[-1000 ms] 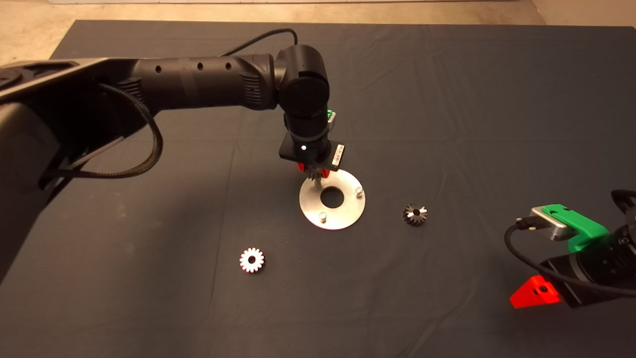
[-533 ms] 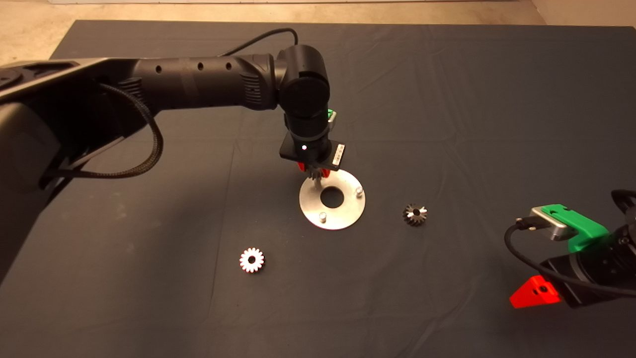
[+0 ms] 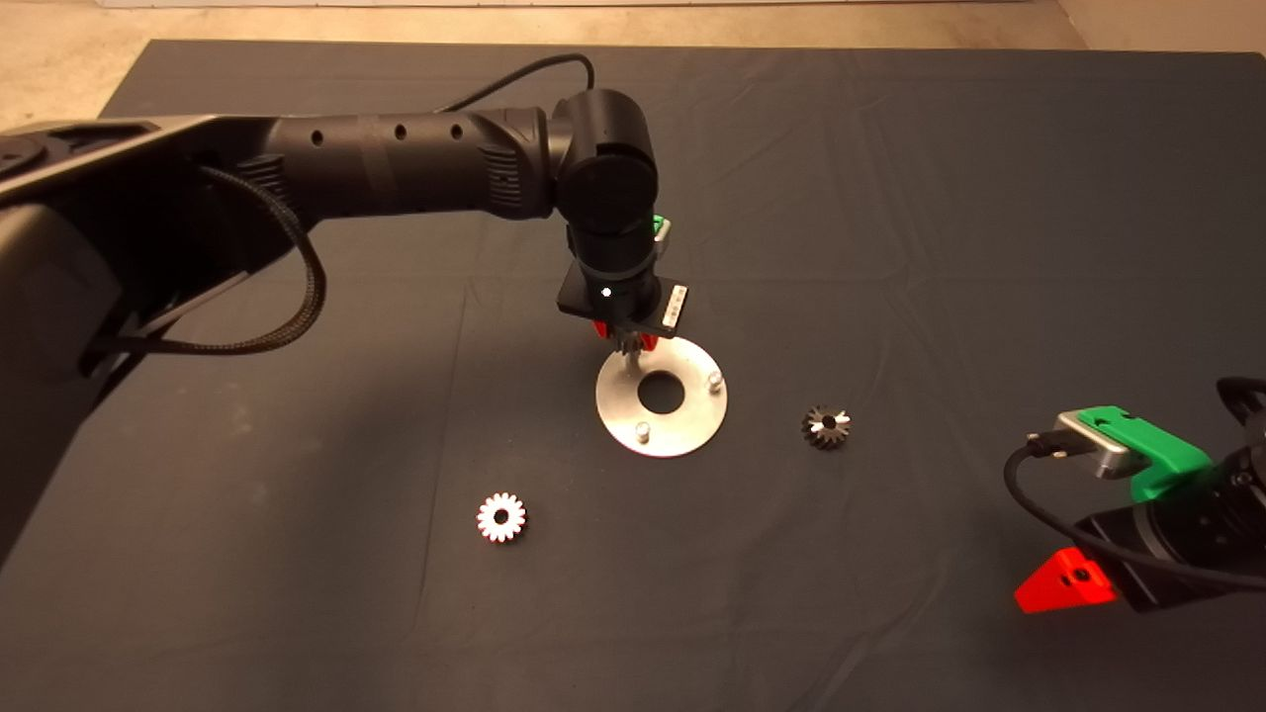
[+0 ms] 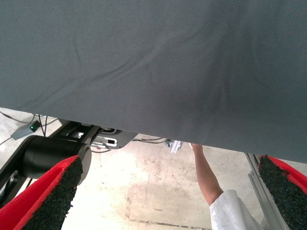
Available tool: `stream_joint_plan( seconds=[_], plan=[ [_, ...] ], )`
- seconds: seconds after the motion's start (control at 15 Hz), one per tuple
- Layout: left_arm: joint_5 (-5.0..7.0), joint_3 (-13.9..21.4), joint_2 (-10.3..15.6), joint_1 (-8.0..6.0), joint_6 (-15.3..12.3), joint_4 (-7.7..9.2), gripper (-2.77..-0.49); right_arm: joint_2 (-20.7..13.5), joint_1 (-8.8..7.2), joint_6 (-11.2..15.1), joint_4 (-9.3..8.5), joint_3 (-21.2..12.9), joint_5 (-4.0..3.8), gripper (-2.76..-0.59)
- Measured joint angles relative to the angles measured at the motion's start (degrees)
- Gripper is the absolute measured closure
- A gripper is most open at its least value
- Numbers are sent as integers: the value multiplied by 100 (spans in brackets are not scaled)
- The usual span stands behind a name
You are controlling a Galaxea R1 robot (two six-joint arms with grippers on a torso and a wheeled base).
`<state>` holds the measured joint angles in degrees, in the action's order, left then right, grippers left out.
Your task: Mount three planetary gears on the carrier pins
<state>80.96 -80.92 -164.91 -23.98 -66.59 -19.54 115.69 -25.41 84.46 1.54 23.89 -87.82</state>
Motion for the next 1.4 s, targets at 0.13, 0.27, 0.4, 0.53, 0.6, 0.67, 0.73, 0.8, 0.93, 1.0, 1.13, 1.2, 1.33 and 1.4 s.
stream_joint_plan(
  seconds=[0.13,0.27,0.4,0.53,0.6,0.67,0.73,0.8,0.93,1.0,1.13,1.2,1.33,1.4],
  plan=[
    [-1,2,2,11,0,-2,-86,0,0,-1,2,0,0,-273],
    [-17,2,13,56,-1,-38,-86,-1,0,0,2,0,-2,-273],
    [-65,2,11,94,0,-110,-86,-1,0,0,2,0,0,-273],
    [-76,2,11,124,-1,-132,-86,-4,0,0,1,0,0,-273],
    [-84,2,13,138,0,-145,-86,-12,0,0,-1,0,0,-273],
    [-94,2,13,146,0,-153,-86,-11,0,0,0,0,0,-273],
    [-94,2,13,146,0,-154,-86,-11,0,0,1,0,1,-273],
    [-91,2,15,146,0,-154,-86,-11,0,0,2,0,0,-273],
    [-95,2,17,146,-4,-154,-86,-12,0,-1,0,0,0,-273],
    [-111,2,30,146,-6,-151,-86,-12,0,0,2,0,0,-273],
    [-113,2,31,146,-9,-151,-86,-12,0,0,-1,0,0,-273],
    [-113,2,34,146,-11,-151,-87,-12,0,-1,0,0,0,-273],
    [-128,2,48,146,-20,-146,-94,-12,0,-1,0,0,-2,-273],
    [-130,5,50,146,-22,-148,-96,-12,0,0,-1,0,0,-273]
  ],
)
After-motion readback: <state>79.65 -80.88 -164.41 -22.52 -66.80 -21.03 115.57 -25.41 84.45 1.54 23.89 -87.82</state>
